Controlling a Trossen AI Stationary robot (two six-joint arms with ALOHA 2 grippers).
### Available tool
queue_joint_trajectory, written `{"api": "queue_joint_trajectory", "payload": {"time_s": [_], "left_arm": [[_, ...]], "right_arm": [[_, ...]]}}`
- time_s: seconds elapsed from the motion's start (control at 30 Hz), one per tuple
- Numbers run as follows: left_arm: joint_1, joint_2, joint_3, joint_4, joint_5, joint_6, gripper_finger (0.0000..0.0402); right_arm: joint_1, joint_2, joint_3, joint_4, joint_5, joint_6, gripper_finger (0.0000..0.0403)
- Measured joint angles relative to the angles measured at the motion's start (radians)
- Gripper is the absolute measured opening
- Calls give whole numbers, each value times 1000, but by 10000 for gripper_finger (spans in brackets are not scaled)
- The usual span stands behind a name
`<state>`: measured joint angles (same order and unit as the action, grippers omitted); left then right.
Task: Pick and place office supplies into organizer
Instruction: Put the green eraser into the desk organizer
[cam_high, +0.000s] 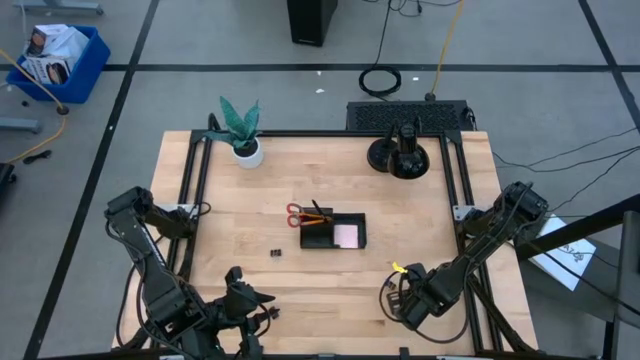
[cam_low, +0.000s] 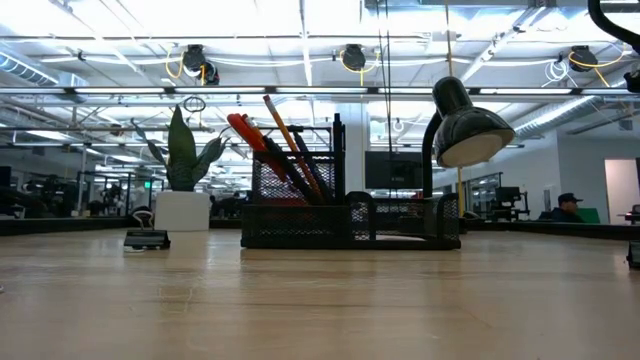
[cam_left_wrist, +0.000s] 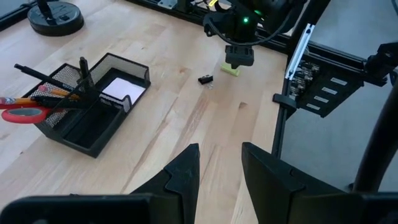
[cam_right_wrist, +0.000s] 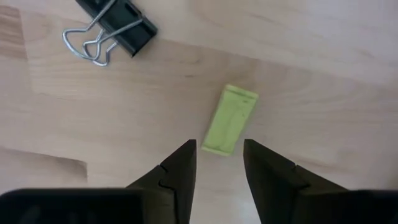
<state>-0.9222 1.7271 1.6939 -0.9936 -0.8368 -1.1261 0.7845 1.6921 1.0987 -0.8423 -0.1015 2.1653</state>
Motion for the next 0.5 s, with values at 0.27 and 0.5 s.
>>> {"api": "queue_joint_trajectory", "payload": {"time_s": [0.27,0.5], "left_arm": [[0,0,0,0,0,2,124],[0,0,0,0,0,3,124]], "right_arm": [[0,0,0,0,0,4,141],[0,0,-13,8,1,17,141]]}}
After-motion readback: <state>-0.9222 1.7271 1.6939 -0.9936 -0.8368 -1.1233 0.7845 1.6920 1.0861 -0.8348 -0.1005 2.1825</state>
